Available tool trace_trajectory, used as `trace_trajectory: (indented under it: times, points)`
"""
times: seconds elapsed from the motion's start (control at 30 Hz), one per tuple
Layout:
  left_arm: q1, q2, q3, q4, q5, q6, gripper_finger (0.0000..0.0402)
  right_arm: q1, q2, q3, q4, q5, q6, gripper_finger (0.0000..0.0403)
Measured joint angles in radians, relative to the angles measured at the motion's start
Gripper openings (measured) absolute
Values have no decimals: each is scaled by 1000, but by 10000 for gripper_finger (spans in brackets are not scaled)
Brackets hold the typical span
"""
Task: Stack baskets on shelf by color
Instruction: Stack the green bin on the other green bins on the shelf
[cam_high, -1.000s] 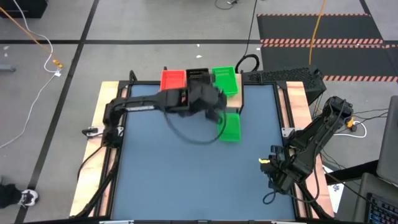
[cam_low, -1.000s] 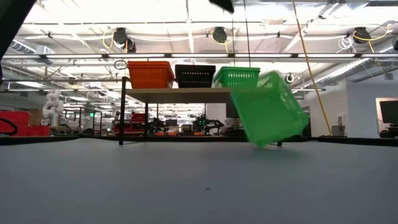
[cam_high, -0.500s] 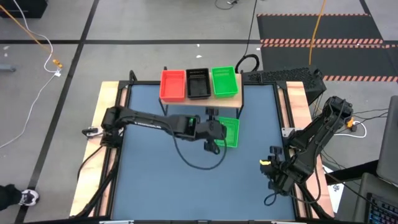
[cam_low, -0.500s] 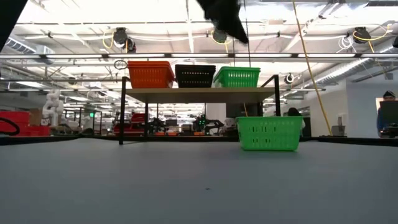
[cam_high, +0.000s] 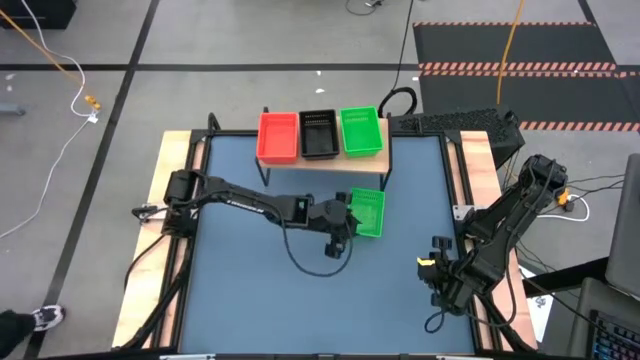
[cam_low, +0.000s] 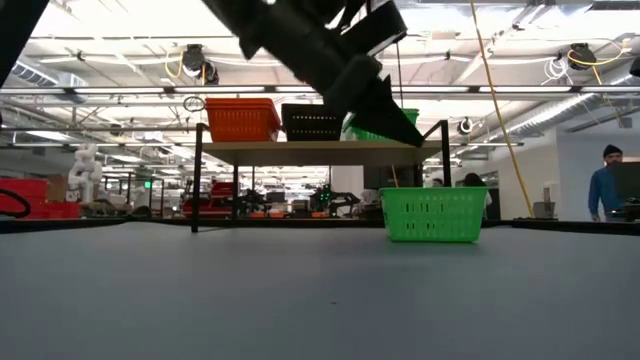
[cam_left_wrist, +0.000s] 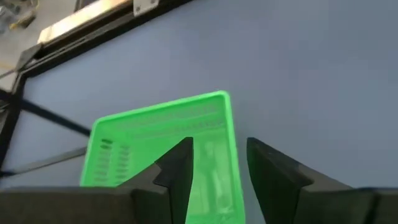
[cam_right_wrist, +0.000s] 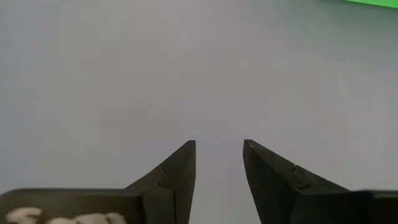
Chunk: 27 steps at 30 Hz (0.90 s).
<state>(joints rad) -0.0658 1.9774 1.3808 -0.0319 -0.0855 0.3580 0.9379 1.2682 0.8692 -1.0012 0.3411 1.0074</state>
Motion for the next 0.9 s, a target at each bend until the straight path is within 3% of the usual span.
trace_trajectory:
  times: [0.17,0.4,0.57,0.67,0.9]
  points:
    - [4,23,-75,169,57,-1,152,0,0,0,1,0,-2,128]
    - [7,132,-53,184,59,-1,152,0,0,0,4,1,-6,128]
    - [22,133,-53,152,46,-38,149,0,0,0,3,-1,-10,128]
    - [27,125,-53,134,35,-54,124,0,0,0,3,-1,-24,128]
    - [20,124,-53,124,39,-54,16,0,0,0,3,0,-25,128]
